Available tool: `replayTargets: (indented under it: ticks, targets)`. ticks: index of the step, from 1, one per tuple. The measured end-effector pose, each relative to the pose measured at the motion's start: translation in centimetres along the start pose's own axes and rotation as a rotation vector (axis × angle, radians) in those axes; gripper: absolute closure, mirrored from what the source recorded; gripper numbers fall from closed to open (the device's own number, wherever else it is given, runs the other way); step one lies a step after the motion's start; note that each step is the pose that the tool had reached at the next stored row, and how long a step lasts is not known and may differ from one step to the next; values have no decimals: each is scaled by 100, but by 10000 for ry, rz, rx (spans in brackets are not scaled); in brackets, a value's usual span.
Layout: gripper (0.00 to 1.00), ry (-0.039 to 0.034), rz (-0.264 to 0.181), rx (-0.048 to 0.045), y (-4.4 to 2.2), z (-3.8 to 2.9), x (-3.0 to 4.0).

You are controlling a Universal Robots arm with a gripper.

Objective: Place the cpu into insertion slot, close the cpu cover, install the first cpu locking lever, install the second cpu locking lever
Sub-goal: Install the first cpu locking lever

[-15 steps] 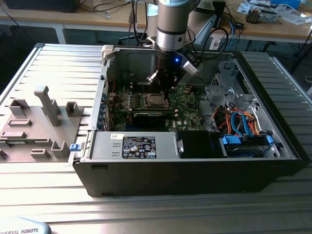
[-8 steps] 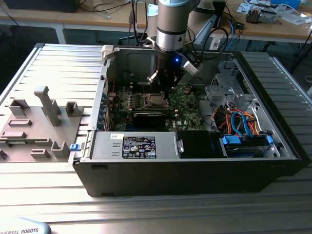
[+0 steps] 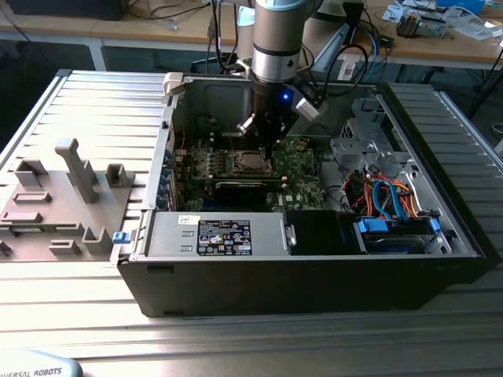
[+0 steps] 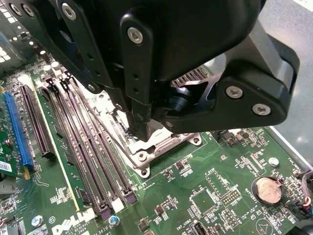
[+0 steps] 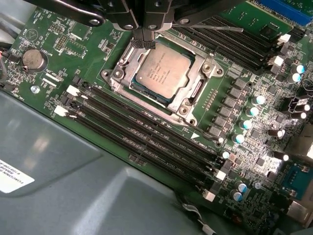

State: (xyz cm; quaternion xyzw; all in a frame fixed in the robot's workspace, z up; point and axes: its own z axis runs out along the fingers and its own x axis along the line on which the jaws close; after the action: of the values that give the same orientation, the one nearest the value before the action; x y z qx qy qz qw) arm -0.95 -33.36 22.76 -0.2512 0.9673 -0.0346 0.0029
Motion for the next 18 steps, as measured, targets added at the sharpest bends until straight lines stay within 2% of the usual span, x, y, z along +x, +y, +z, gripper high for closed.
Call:
replayTargets:
  ticks: [13, 18]
  targets:
    - [89, -10, -167, 4, 0, 2, 0]
    - [89, 56, 838, -12, 1, 12, 0]
